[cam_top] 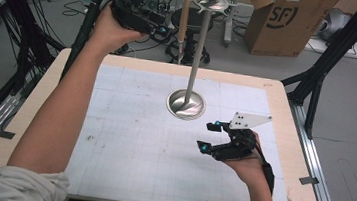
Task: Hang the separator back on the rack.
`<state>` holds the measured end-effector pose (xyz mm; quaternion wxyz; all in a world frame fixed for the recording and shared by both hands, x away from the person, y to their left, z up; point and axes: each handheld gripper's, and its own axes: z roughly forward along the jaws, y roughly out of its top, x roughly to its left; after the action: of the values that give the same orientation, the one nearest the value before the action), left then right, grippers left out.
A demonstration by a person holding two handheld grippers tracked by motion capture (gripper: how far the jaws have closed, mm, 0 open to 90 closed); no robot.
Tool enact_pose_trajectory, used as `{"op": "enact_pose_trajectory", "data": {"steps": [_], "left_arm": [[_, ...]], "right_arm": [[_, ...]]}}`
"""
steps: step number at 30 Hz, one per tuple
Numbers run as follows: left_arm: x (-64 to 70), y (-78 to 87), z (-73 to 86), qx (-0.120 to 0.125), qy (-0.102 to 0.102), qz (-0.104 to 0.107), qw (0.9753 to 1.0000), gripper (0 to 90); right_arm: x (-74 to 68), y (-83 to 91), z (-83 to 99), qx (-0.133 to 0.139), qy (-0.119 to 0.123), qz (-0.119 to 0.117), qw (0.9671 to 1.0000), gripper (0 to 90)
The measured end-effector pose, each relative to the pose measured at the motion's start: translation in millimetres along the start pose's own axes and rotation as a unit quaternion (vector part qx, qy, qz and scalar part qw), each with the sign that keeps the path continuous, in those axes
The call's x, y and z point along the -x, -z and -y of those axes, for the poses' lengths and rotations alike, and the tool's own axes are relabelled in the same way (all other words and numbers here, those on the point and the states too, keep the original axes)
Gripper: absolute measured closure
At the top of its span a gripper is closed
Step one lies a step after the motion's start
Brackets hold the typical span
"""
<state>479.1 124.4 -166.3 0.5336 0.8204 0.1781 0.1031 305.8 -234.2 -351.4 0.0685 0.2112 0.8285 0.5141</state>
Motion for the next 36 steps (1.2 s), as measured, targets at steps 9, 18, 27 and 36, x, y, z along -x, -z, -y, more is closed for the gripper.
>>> {"op": "enact_pose_trajectory", "data": {"steps": [9, 18, 27, 36], "left_arm": [[8.1, 12.0, 19.2, -0.001, 0.003, 0.009, 1.0000, 40.9], [14.2, 19.9, 48.2, 0.003, 0.019, 0.011, 0.9998, 39.6], [30.3, 27.4, 82.3, 0.009, 0.030, 0.014, 0.9994, 37.6], [38.3, 39.1, 99.0, 0.012, 0.041, 0.006, 0.9991, 34.1]], "right_arm": [[-3.2, -5.2, -0.4, -0.001, 0.002, -0.005, 1.0000, 25.7], [1.1, -5.5, -0.1, 0.009, 0.003, -0.014, 0.9999, 25.4], [-0.1, -5.3, 0.6, 0.007, 0.004, -0.010, 0.9999, 25.1], [0.4, -9.3, 1.2, -0.002, 0.006, -0.008, 0.9999, 25.1]]}}
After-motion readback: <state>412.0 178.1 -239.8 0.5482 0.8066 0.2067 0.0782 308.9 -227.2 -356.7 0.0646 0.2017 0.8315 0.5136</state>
